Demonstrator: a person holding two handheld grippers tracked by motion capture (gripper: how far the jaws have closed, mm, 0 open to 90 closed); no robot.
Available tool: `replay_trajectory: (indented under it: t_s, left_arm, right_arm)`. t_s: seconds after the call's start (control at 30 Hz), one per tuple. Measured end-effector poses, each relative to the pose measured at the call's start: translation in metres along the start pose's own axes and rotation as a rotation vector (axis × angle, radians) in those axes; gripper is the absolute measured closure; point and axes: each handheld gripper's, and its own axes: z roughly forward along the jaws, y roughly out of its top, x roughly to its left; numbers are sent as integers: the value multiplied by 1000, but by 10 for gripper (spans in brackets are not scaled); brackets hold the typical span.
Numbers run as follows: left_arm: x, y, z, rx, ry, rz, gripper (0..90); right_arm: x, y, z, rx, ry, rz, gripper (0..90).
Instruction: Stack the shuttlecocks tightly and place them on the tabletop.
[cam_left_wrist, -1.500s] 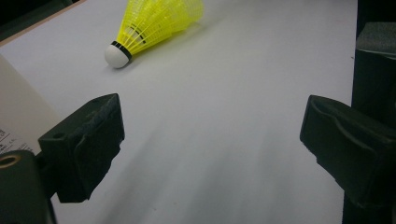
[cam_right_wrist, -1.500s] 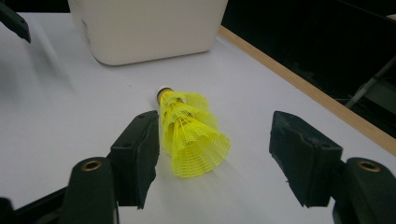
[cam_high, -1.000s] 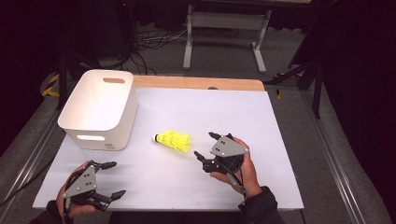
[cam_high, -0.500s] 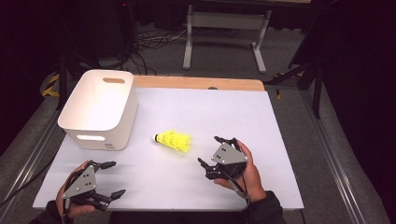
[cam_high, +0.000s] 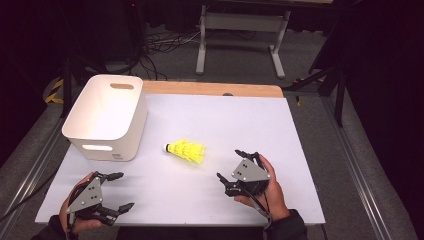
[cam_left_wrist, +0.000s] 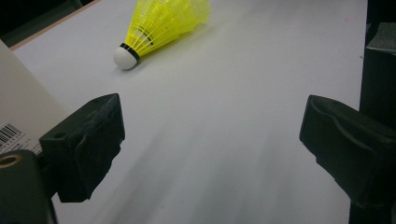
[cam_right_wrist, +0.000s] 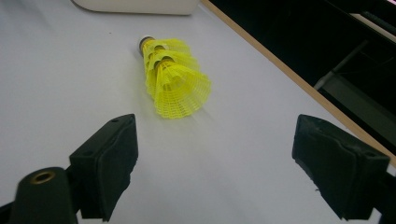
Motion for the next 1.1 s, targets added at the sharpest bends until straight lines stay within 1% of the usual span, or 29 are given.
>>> replay_trajectory:
  t_s: [0.27,0.4,0.6,0.7,0.83,1.1]
  left_arm:
    - [0,0,-1,-4,5,-1,74]
    - [0,0,-1,-6,9,-1,73]
    - [1,0,-2,-11,24,-11,72]
    - [1,0,-2,-15,31,-10,71]
    - [2,0,-2,-14,41,-13,69]
    - [3,1,-4,-38,95,-25,55]
  right_arm:
    - [5,-10,-1,-2,-5,-10,158]
    - [5,-17,-2,-3,-6,0,158]
    - [6,-26,-6,-9,-16,2,158]
    - [5,-32,-10,-17,-26,22,157]
    - [4,-37,-12,-18,-30,36,153]
    - [2,-50,-17,-11,-40,73,145]
